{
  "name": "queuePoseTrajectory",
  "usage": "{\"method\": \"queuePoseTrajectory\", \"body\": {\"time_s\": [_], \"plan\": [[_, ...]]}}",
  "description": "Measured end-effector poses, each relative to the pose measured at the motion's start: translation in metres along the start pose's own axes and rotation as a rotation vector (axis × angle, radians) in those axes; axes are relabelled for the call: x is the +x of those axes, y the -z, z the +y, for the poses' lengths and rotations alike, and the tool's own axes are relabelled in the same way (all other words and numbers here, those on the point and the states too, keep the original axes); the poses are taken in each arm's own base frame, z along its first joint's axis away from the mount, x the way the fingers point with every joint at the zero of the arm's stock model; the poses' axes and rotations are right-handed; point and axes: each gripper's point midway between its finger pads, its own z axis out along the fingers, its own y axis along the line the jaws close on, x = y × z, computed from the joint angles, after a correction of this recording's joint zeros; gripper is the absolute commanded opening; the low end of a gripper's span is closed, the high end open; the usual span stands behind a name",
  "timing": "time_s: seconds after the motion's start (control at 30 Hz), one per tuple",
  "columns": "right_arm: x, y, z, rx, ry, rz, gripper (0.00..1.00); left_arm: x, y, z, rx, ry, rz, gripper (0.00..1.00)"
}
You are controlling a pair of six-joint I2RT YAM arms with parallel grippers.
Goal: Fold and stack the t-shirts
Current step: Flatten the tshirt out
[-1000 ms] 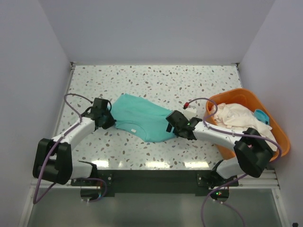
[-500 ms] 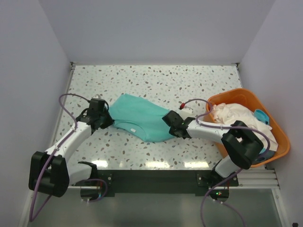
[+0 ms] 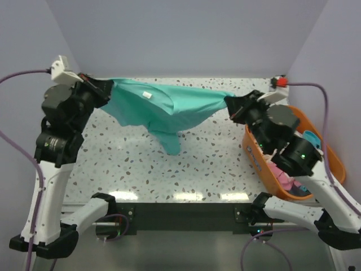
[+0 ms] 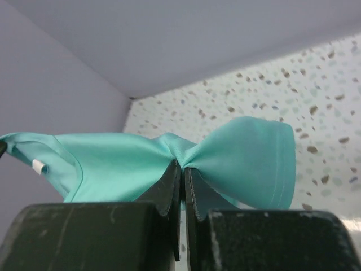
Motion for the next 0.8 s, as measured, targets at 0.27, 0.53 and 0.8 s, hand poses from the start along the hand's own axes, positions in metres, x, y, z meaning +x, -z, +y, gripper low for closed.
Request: {"method": "queuePoseTrajectory", "body": {"time_s": [0.27, 0.53, 0.8], "plan": [[-0.129, 0.069, 0.069, -0.269, -0.036, -0.200, 0.00, -0.129, 0.097, -0.092, 0.272, 0.005, -0.323, 0.00], [-0.130, 0.000, 0.080, -0.117, 0.096, -0.197, 0.00, -0.131, 0.014, -0.095, 0.186, -0.024, -0.267, 0.00], [-0.085, -0.159, 0.019, 0.039, 0.160, -0.038, 0.00, -0.076, -0.157, -0.055, 0.009, -0.142, -0.072, 0.00]]}}
